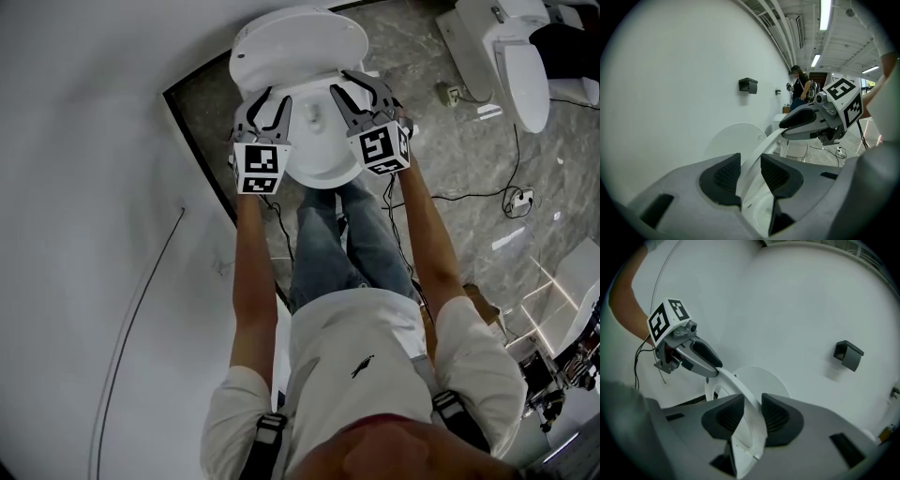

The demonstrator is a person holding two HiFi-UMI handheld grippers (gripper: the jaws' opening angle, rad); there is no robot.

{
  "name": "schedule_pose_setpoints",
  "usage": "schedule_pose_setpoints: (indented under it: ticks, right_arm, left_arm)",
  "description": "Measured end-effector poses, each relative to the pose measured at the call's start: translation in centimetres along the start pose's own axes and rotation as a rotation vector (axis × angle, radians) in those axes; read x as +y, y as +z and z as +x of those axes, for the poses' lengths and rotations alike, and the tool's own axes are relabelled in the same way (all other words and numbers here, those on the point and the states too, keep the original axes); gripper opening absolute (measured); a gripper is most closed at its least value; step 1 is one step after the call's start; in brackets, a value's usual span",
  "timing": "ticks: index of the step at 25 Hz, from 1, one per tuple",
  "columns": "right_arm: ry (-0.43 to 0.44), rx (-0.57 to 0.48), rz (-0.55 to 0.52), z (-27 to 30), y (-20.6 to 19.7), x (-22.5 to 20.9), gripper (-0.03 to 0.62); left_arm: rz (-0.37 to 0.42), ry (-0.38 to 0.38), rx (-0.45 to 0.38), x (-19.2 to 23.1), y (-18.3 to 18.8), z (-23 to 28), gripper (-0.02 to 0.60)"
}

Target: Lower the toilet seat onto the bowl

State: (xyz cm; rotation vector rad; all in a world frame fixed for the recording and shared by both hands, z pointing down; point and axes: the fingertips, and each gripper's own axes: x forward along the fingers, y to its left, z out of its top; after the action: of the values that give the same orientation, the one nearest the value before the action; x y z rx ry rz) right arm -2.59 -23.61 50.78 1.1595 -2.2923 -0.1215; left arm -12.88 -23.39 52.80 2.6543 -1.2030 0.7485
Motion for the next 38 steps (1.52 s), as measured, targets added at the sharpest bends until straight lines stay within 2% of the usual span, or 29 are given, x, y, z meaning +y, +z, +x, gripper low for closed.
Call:
schedule_pose_setpoints:
  ticks: [24,38]
  right_arm:
    - [0.057,-0.025,-0.014,-3.9,-1.9,3.5,0.124]
    - [0.086,-0.014,-0.035,-6.3,-3.5,6.2,0.129]
  left_arm:
    - [-0.014,0.032,0.025,-3.9,-2.0,-3.0,0.150]
    - [0.016,0.025,0.033,-6.6,-4.0,-4.8,0.153]
